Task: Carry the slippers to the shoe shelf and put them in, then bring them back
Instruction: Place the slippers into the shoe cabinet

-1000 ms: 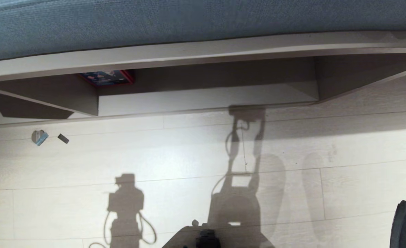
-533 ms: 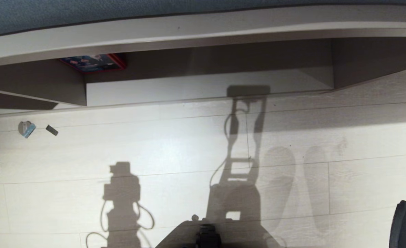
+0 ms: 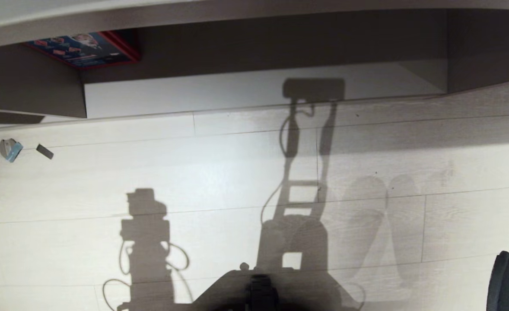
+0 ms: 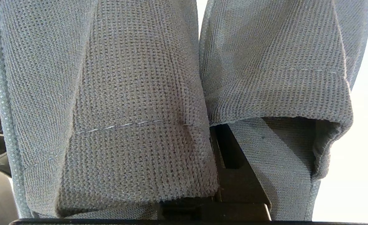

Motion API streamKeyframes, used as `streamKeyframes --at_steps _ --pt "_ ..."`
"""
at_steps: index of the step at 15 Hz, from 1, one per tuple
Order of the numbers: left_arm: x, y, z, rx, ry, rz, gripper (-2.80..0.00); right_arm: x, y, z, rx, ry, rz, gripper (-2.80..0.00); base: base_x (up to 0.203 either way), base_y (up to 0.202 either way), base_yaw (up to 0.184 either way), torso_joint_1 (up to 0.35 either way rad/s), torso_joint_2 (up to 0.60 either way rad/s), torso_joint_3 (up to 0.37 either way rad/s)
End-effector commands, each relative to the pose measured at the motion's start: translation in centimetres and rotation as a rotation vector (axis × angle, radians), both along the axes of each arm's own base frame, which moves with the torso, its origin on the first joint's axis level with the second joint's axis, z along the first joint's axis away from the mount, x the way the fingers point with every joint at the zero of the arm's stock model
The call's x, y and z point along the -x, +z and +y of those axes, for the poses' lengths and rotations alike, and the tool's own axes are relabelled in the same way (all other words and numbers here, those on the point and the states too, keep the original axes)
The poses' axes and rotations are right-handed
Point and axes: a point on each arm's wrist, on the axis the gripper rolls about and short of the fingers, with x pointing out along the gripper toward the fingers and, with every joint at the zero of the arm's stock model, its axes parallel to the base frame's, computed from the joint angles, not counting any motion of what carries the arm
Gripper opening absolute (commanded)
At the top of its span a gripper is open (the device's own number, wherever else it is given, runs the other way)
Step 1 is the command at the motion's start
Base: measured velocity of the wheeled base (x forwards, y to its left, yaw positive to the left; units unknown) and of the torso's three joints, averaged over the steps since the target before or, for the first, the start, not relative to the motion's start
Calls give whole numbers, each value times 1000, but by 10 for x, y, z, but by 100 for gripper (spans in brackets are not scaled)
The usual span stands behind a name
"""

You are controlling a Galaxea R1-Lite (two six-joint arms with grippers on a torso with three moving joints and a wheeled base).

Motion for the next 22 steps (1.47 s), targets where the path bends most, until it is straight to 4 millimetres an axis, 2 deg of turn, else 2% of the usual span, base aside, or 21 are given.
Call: streamKeyframes --at_steps 1,3,6,8,11,16,20,22 --pt "0 0 0 1 0 2 -280 0 0 0 4 0 2 -280 0 0 0 2 7 -188" --pt "0 0 0 -2 1 0 -280 1 4 0 17 6 -22 -280 0 0 0 -3 3 -83" --pt "0 0 0 -2 1 2 -280 8 37 1 9 51 -49 -280 0 0 0 -1 -2 -11" --pt "0 0 0 -3 1 2 -280 -2 54 2 4 101 43 -280 0 0 0 0 0 0" --pt "0 0 0 -10 1 2 -280 -36 79 4 0 173 135 -280 0 0 0 0 0 0" --pt "0 0 0 -10 1 1 -280 -119 130 5 33 227 171 -280 0 0 0 0 0 0" --pt "0 0 0 -10 1 2 -280 -178 167 8 48 282 27 -280 0 0 0 0 0 0" --pt "0 0 0 -10 1 0 -280 -192 186 11 23 302 -43 -280 0 0 0 0 0 0"
